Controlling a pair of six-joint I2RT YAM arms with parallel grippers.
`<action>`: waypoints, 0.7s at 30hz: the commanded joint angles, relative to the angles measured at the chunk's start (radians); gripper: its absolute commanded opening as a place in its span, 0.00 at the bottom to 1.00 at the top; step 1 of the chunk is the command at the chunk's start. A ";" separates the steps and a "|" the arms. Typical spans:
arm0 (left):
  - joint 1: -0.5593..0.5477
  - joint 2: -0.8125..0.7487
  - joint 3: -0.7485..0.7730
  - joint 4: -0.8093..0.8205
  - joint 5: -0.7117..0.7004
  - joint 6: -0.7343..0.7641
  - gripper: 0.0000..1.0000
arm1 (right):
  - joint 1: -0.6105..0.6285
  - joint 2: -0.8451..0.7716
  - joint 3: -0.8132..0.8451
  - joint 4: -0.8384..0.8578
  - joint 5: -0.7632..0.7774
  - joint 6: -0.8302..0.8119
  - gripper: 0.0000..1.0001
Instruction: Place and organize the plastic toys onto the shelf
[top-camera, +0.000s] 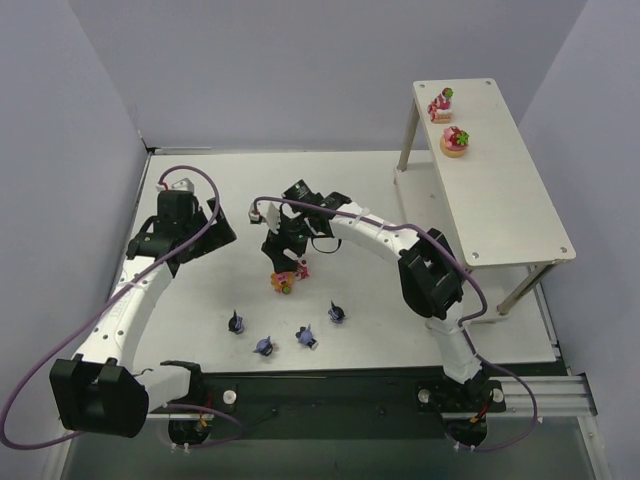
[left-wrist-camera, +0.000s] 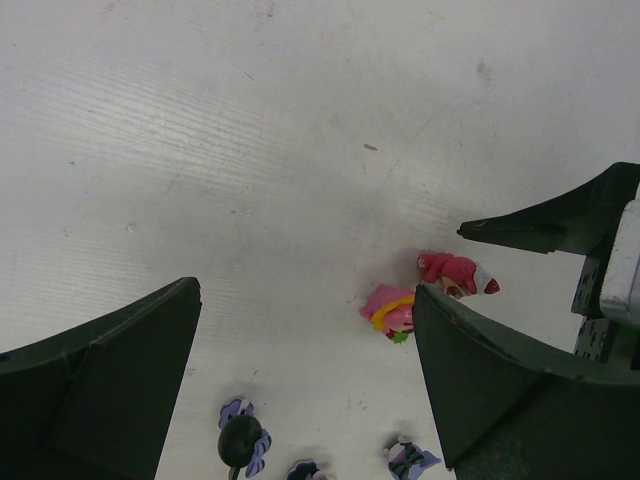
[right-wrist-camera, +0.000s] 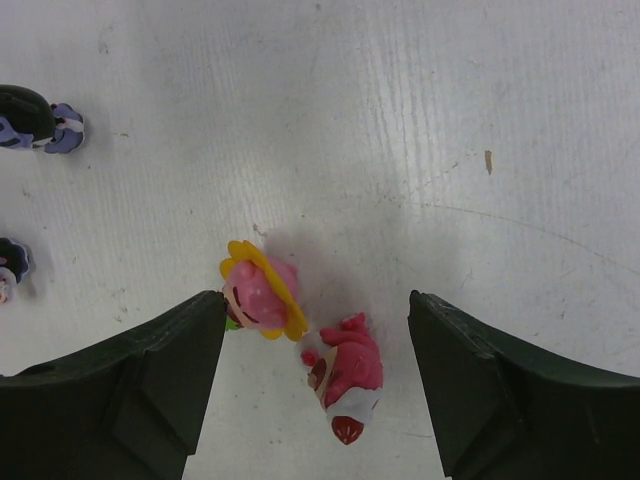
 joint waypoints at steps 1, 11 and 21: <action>0.010 0.005 0.044 0.024 0.020 0.015 0.97 | 0.006 0.014 0.051 -0.047 -0.101 -0.057 0.74; 0.011 0.016 0.040 0.019 0.026 0.015 0.97 | 0.004 0.045 0.042 -0.106 -0.173 -0.080 0.68; 0.017 0.019 0.054 -0.005 0.023 0.029 0.97 | 0.007 0.105 0.083 -0.097 -0.164 -0.070 0.65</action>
